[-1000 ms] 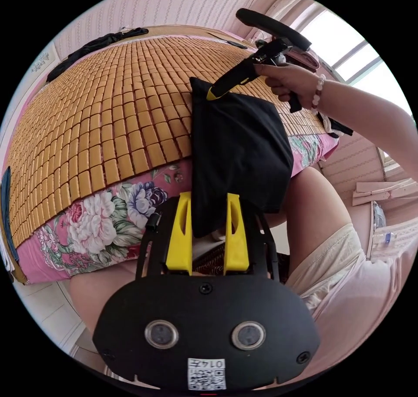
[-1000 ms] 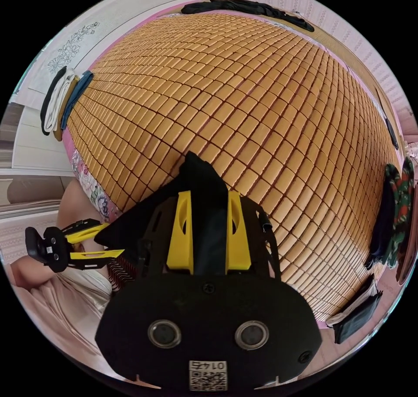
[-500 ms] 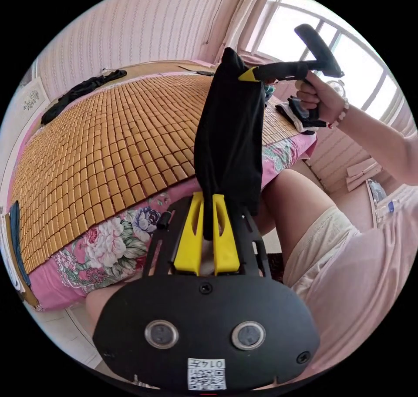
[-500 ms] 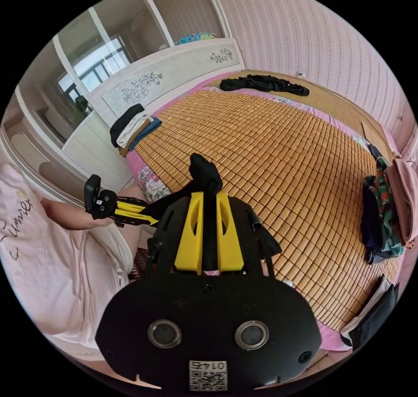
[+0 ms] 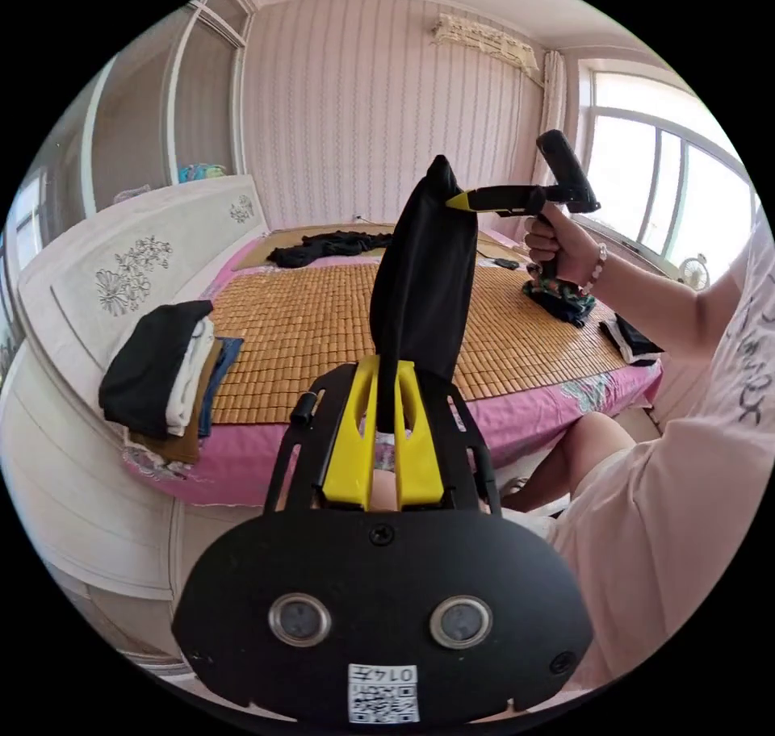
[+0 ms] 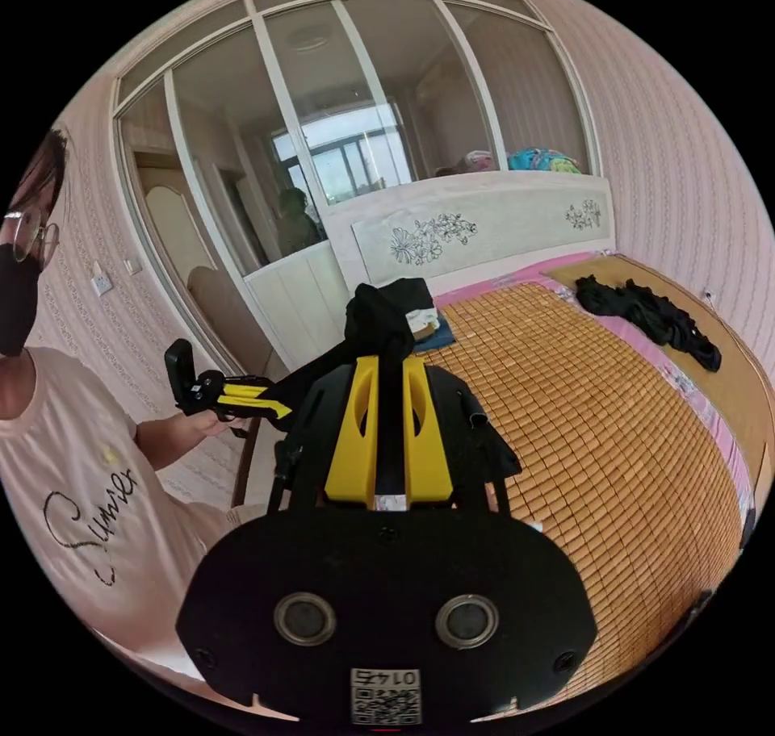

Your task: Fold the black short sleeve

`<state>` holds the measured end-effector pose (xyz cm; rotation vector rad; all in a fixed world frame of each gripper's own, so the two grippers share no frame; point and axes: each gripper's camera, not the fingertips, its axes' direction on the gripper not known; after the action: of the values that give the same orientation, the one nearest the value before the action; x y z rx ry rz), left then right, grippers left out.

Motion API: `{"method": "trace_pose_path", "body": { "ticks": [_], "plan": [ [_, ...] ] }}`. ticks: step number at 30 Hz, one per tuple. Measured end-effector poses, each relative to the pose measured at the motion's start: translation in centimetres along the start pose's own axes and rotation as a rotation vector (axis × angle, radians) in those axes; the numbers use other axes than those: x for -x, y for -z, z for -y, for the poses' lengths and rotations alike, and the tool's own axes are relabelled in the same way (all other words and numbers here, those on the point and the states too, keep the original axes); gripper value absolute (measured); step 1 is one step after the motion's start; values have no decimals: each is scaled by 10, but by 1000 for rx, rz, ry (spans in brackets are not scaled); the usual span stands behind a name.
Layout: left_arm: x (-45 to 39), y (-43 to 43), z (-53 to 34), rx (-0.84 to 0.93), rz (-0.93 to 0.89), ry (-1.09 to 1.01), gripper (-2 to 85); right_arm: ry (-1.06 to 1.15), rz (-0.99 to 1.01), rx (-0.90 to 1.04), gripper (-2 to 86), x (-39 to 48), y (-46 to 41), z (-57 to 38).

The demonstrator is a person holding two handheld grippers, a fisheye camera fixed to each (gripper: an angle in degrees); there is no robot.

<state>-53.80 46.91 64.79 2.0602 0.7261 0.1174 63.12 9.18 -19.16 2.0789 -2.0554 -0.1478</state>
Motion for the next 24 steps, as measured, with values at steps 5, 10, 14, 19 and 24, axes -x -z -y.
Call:
{"method": "trace_pose_path", "body": {
  "ticks": [5,10,14,19,24],
  "plan": [
    [174,69,59,-62,256,91,43,73,129,140,64,14,-135,265],
    [388,75,63,-27,512,434,89,-112,-22,423,99,-23,-307,411],
    [428,48,-31,101,575,491,97,-161,-66,452,106,-75,-329,355],
    [347,4,-160,186,499,472,91,-282,-60,588,105,-158,-266,138],
    [192,-30,-254,180,273,378,73,-776,-121,570,75,-179,-62,-123]
  ]
}}
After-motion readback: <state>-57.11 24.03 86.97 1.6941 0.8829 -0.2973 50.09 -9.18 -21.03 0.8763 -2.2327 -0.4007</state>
